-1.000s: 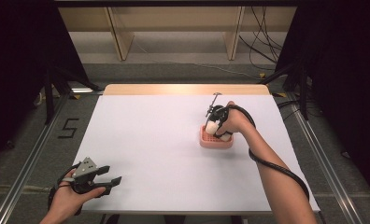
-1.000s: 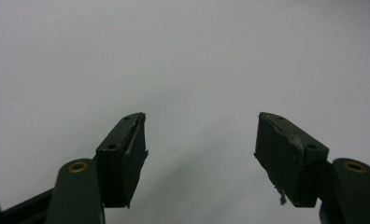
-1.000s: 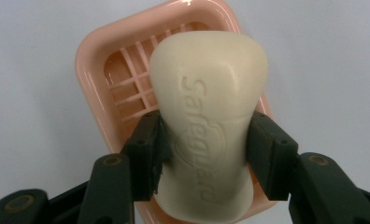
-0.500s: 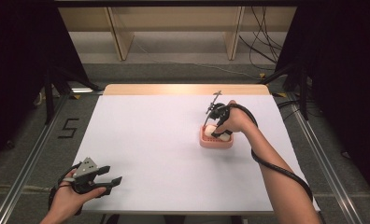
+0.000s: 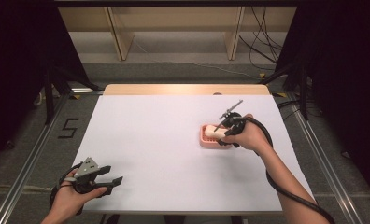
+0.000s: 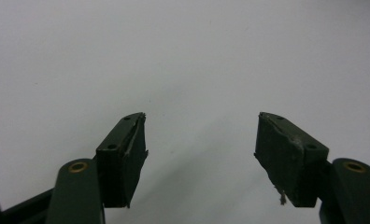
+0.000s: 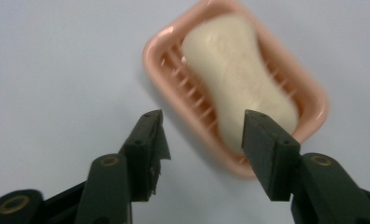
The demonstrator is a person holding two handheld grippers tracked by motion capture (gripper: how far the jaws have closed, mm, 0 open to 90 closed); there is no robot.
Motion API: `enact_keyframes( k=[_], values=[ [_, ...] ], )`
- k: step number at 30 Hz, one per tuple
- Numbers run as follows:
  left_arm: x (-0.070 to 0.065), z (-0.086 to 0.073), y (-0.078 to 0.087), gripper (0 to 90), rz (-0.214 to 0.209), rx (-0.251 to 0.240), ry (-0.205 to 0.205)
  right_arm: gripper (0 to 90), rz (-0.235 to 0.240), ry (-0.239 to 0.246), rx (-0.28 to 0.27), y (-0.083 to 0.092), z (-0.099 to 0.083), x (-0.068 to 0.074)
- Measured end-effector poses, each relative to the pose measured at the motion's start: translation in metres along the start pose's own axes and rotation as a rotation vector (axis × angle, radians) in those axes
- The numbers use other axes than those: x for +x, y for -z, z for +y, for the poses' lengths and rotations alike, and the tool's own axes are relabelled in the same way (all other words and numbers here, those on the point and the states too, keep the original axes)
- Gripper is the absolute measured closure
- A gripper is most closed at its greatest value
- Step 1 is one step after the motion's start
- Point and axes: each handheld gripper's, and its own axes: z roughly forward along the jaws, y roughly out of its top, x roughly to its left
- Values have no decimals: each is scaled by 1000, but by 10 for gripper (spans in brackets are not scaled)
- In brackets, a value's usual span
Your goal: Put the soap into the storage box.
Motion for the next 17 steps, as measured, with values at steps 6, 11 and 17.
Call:
enact_keyframes(
  k=[6,11,17],
  values=[
    [-2,0,-1,331,5,-8,15,566,-12,-57,-53,6,-46,16],
    [0,0,0,332,5,3,8,589,-11,-91,-92,3,-70,30],
    [-2,1,0,334,-3,-14,23,603,-45,-102,-177,4,-79,31]
  ],
)
